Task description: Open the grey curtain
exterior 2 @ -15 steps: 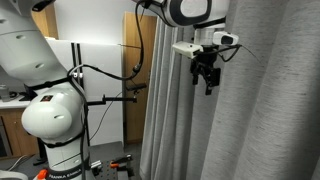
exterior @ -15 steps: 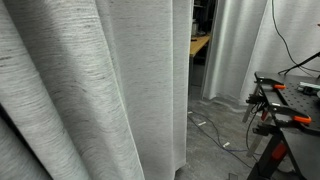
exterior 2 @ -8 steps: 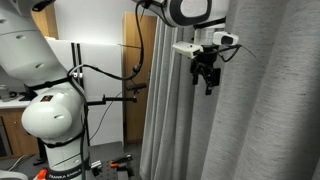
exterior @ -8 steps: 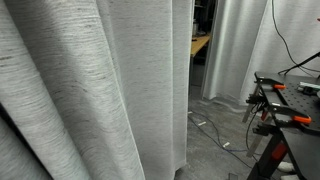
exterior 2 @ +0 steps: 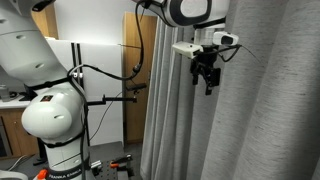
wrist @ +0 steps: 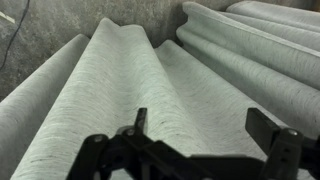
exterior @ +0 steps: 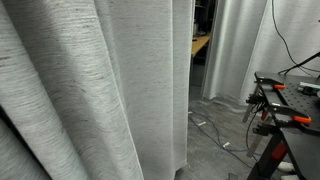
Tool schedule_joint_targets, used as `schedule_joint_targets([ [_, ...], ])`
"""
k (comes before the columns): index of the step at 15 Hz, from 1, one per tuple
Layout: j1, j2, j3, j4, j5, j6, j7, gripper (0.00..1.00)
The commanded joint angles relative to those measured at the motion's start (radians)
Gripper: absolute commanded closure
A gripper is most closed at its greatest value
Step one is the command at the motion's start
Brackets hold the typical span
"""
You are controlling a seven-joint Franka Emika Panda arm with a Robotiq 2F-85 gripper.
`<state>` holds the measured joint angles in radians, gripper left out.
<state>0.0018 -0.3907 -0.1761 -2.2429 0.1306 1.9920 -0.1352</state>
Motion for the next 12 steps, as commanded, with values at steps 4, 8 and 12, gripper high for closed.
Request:
schedule_joint_targets([
  [4, -0.035, 0.022, 0.012, 0.015, 0.008, 0.037, -0.005, 0.0],
  [8, -0.065, 0.04, -0.002, 0.033, 0.004, 0.1, 0.002, 0.0],
  [12, -0.109, 0.055, -0.023, 0.058, 0.0, 0.175, 0.012, 0.0],
])
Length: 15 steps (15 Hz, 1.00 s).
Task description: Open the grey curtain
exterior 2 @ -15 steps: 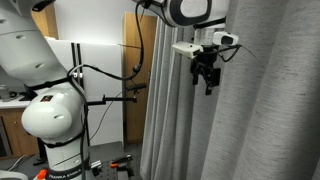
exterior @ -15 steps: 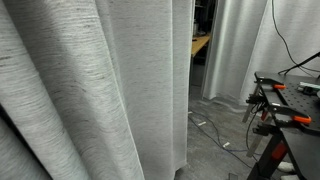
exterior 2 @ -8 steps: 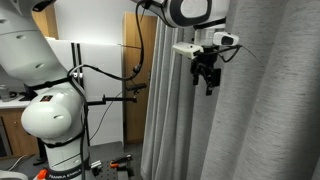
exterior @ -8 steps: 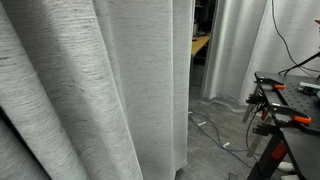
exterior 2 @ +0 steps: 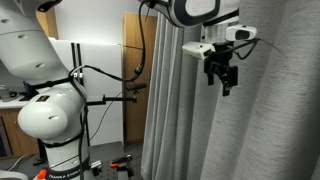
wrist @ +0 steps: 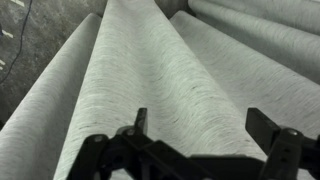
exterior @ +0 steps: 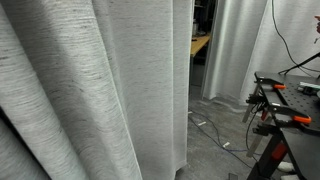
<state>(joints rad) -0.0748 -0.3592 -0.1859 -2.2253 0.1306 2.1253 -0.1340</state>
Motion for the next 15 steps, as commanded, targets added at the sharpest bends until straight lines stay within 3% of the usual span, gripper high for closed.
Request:
schedule_joint_targets([
  [1, -0.042, 0.03, -0.02, 0.051, 0.0, 0.056, 0.013, 0.0],
  [8, -0.104, 0.058, -0.074, 0.11, -0.01, 0.146, 0.011, 0.0],
  [15, -0.116, 0.161, -0.106, 0.187, 0.002, 0.222, -0.004, 0.0],
])
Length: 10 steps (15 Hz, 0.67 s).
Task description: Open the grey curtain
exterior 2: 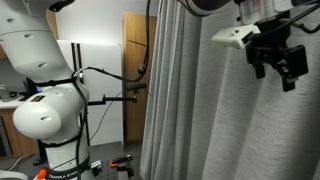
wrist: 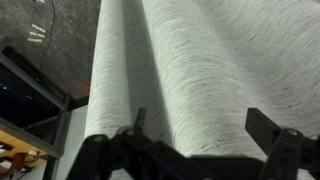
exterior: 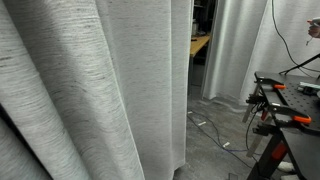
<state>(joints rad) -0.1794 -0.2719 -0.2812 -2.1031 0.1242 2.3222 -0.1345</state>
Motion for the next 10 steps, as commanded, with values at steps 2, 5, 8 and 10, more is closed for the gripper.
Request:
schedule_joint_targets([
  [2, -0.022, 0.116, -0.023, 0.092, 0.011, 0.032, -0.002, 0.0],
  [5, -0.05, 0.172, -0.042, 0.137, 0.006, 0.02, 0.006, 0.0],
  [8, -0.084, 0.214, -0.059, 0.181, -0.002, 0.014, 0.012, 0.0],
  [10, -0.103, 0.234, -0.067, 0.205, -0.004, 0.013, 0.012, 0.0],
])
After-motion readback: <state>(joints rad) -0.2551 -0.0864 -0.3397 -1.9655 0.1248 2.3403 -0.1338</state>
